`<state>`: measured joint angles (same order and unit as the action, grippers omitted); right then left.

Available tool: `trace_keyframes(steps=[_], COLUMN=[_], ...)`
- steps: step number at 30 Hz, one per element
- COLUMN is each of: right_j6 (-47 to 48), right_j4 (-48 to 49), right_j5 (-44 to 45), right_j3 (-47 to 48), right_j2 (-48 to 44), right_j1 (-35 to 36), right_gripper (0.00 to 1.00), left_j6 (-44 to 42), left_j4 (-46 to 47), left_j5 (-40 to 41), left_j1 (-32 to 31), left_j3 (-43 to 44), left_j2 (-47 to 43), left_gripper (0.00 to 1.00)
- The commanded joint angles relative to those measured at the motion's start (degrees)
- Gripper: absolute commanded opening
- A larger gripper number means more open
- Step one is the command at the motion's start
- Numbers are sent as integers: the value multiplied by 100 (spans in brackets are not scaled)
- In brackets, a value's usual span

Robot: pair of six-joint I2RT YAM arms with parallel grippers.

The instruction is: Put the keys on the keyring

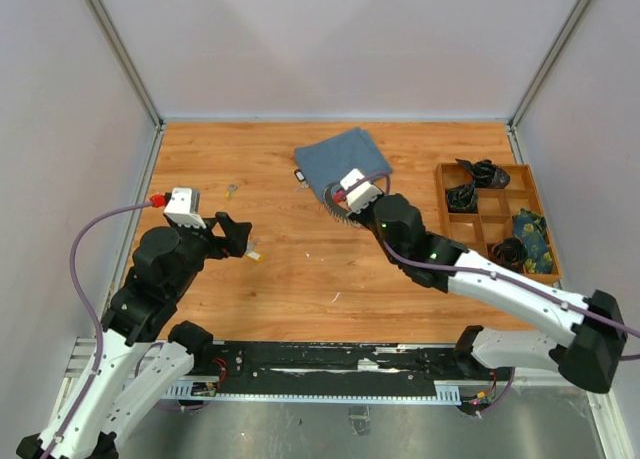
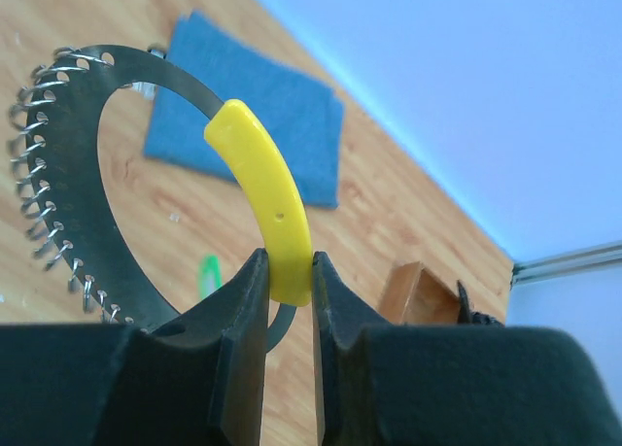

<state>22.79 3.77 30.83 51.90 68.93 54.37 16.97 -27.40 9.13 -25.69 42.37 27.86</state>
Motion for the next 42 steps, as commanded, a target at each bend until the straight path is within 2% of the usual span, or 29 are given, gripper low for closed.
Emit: trace_keyframes(steps=[1,6,15,23,28,32,37,42], right_j6=[60,-211,-506,-308,-57,7,-639,-808], right_j4=[374,-116,-859,-1514,-2426,-3961,-5761,-6131], right_j5=[291,203,-31,-4,327,1088,1741,1610], right_j3=[129,213,93,138,511,1115,1672,1775], right_j2=[-647,-1123,-1766,-2022,-1658,-836,67,131], right_j1=[141,153,342,901,1369,1892,2275,2426], right_gripper=[1,0,1,1,1,1,1,1], left_j6=[-47,-60,246,-275,-347,-132,120,345], left_j4=[246,479,1474,1621,1513,1765,1998,2223], left_j5=[-58,-529,-1743,-2690,-2856,-2809,-2803,-2822], left_j1=[1,3,-3,0,-6,-11,-16,-61], left_j3=[-40,13,13,229,289,-98,-672,-1183], left_j2=[-158,-210,-49,344,570,350,93,-218], left_gripper=[92,100,100,97,92,90,87,87])
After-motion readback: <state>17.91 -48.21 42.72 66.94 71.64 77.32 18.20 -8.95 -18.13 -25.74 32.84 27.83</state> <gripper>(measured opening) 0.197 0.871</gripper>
